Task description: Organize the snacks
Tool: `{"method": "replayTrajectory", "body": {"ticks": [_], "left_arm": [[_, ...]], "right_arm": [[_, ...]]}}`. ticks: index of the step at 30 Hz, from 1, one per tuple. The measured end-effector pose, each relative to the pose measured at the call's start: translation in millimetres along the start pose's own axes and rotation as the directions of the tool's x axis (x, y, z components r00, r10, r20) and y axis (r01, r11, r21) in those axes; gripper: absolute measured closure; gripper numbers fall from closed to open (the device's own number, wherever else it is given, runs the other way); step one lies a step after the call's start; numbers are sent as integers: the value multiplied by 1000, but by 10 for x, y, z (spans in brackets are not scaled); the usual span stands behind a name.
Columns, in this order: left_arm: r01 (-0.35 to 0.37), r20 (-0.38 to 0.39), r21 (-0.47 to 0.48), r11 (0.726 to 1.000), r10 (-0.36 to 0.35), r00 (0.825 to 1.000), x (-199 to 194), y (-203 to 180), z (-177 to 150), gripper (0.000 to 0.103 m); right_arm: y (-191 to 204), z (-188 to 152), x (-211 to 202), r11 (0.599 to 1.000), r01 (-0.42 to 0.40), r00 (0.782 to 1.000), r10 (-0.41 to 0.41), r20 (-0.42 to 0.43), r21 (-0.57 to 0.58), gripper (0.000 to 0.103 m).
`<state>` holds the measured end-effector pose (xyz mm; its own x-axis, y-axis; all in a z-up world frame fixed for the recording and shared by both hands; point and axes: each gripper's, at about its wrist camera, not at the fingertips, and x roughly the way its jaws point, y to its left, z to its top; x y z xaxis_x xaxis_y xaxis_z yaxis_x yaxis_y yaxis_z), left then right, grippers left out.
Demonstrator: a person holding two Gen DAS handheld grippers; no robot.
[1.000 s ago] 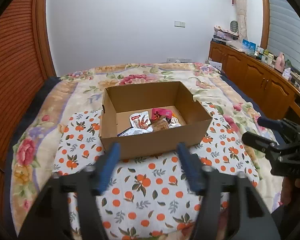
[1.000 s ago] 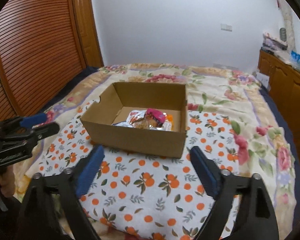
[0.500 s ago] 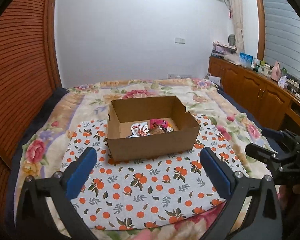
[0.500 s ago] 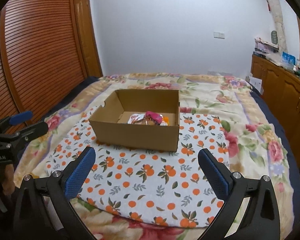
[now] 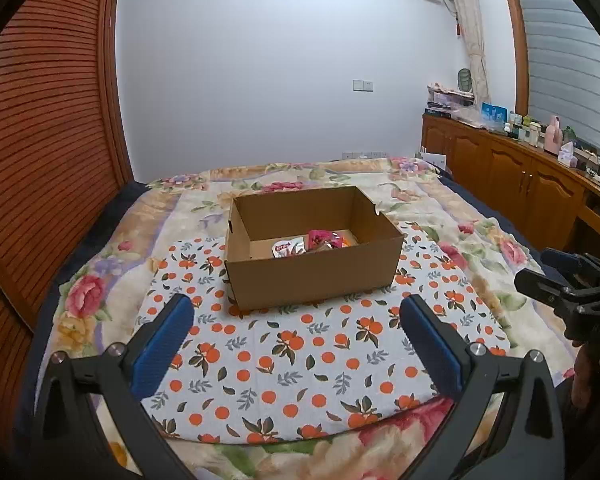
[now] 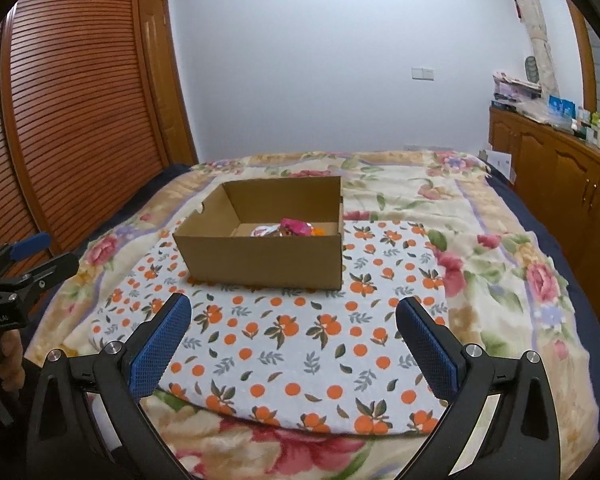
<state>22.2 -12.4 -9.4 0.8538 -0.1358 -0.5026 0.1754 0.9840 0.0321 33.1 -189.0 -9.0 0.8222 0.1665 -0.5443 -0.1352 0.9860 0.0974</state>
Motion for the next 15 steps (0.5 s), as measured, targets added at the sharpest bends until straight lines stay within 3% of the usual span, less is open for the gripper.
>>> {"method": "replayTrajectory", "body": {"ticks": [15], "left_arm": [[-24, -4, 24, 999, 24, 1000, 106, -19, -197, 0]], "right_arm": [[-83, -291, 96, 999, 33, 999, -33, 19, -19, 0]]}}
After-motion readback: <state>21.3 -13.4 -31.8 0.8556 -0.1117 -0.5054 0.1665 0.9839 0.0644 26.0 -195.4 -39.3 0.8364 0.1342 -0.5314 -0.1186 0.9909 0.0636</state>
